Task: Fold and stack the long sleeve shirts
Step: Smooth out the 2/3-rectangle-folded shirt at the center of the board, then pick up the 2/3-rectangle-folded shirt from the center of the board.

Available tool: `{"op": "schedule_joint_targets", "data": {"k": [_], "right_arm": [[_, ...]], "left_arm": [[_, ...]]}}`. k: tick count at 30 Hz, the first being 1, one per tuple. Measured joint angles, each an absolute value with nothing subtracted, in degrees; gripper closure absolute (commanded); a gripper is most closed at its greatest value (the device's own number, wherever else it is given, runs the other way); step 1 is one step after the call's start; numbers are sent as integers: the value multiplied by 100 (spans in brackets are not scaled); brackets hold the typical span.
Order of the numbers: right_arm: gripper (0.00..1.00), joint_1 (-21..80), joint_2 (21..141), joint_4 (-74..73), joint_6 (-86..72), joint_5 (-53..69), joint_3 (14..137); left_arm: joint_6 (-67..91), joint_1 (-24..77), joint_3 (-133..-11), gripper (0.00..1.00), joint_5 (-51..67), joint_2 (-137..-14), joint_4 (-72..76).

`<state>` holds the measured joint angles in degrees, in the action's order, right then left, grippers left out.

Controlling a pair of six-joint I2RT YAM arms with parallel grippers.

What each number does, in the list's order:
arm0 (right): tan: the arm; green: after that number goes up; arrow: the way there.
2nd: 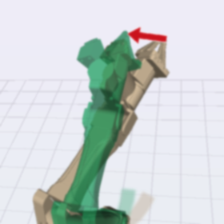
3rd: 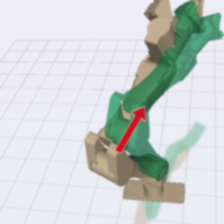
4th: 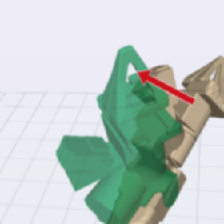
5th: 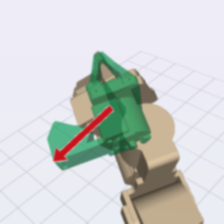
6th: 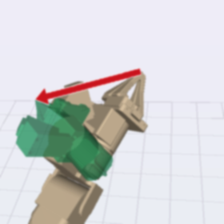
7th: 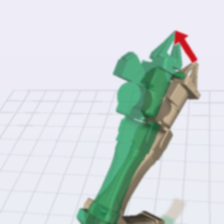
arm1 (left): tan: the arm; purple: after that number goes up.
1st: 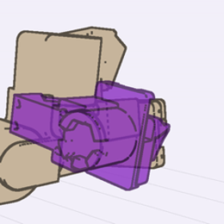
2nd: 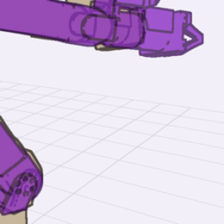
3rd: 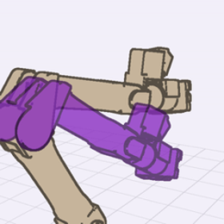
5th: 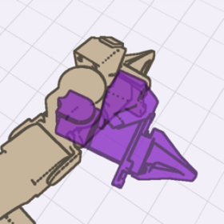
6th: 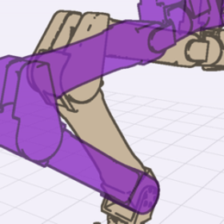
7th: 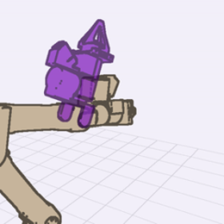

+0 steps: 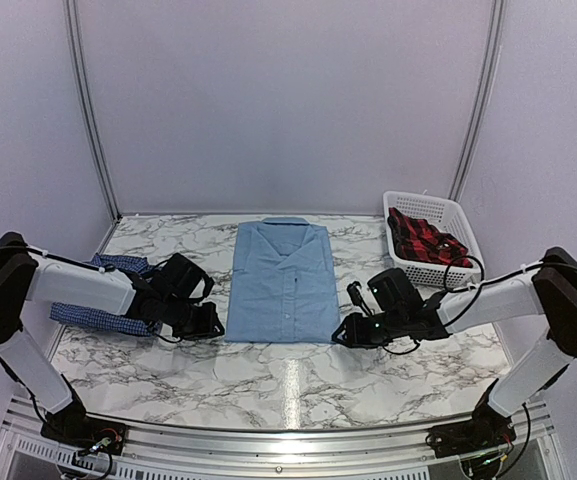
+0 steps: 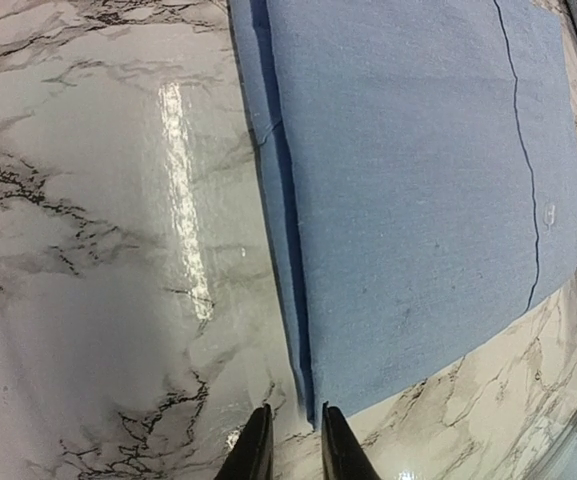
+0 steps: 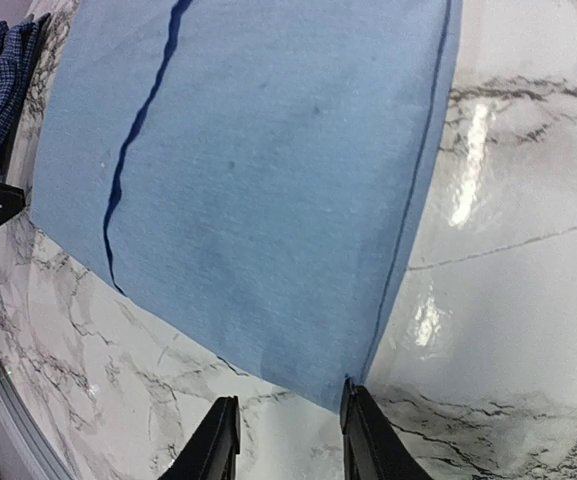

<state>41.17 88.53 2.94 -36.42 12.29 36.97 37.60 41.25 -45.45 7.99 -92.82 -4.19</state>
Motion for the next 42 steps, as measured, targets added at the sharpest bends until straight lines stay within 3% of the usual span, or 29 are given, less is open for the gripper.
{"op": "schedule_joint_targets", "data": {"k": [8,22,34,42], "right_arm": [[68,4106,8827,215,-3649,1144,3538],[71,4095,8849,311,-3669,1146,3498],[75,4093,8927,419,-3625,1138,3503],[81,4095,8969,425,-3555,1118,3533]], "left_arm": [[3726,4119,-4545,71,902,-9282,-427],[3719,4119,-4545,70,1052,-9450,-421],[3732,4163,-4593,72,1076,-9524,-368],[3835,4202,-4689,81,1164,-9649,-325]]}}
